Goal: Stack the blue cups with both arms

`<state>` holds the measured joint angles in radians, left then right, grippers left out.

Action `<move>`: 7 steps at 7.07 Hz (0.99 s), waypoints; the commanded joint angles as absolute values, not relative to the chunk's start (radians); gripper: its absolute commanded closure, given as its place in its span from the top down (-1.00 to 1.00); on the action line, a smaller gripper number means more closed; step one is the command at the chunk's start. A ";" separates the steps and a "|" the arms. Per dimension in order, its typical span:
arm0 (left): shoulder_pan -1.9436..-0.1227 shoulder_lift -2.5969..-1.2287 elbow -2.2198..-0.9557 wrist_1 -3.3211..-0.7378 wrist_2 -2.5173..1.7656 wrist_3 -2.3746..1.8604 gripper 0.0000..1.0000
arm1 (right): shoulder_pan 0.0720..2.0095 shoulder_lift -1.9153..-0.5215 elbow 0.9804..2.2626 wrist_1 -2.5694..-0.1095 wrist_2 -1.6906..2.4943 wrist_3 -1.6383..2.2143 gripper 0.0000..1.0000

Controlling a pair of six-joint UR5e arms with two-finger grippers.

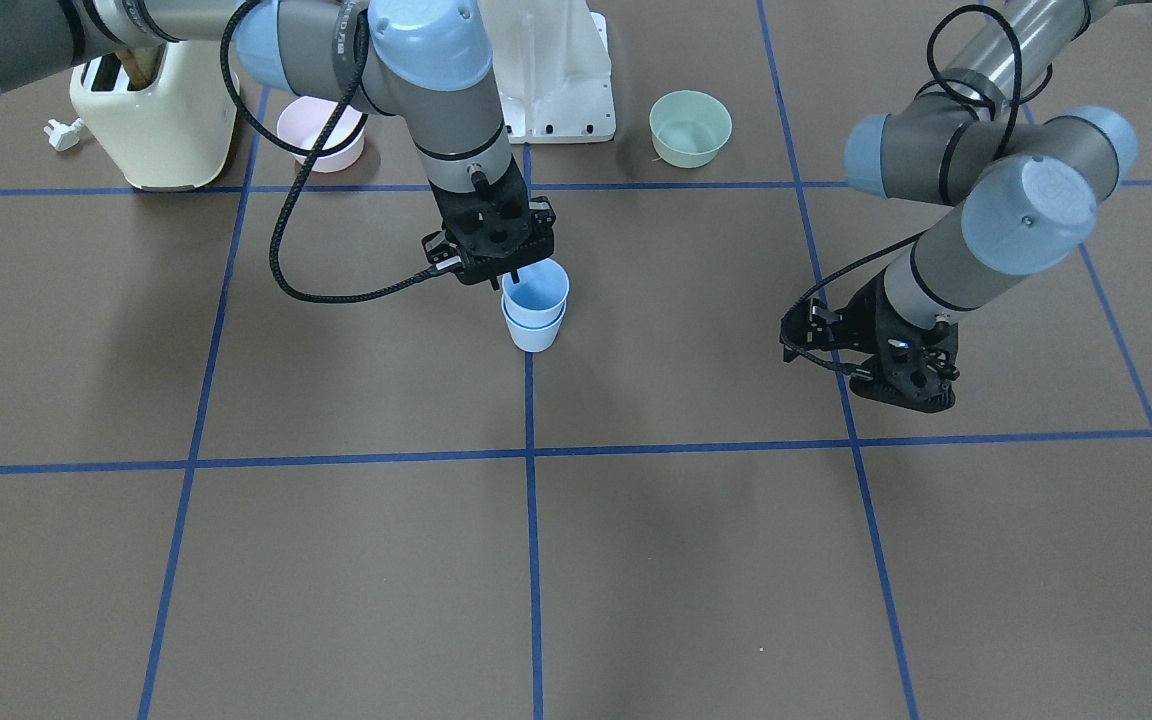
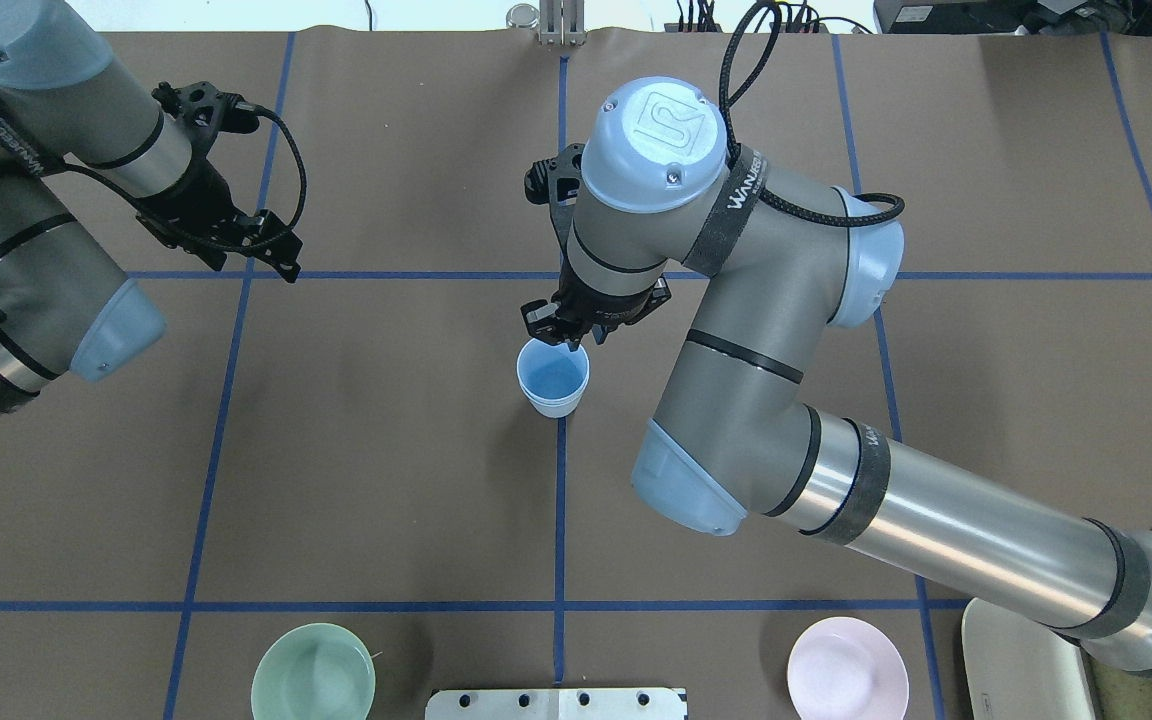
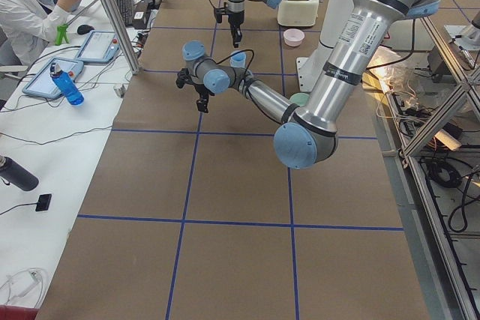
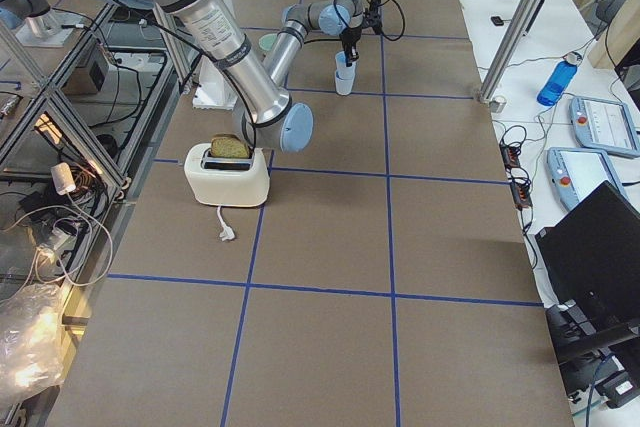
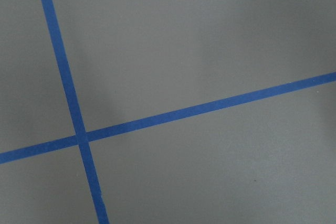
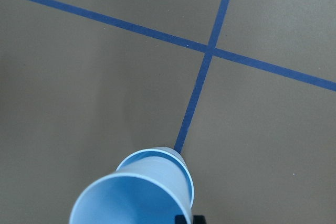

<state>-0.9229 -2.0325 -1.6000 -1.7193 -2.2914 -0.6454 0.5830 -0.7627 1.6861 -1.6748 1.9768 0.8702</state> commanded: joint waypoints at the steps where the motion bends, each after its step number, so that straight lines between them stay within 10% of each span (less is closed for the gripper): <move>1: -0.934 -2.033 -1.600 -1.717 -2.293 -0.646 0.95 | 0.584 -0.769 1.692 -1.657 1.980 0.870 1.00; 7: -1.159 -2.037 -1.597 -1.528 -2.352 -0.268 0.96 | 0.984 -1.047 1.787 -1.641 1.972 0.792 1.00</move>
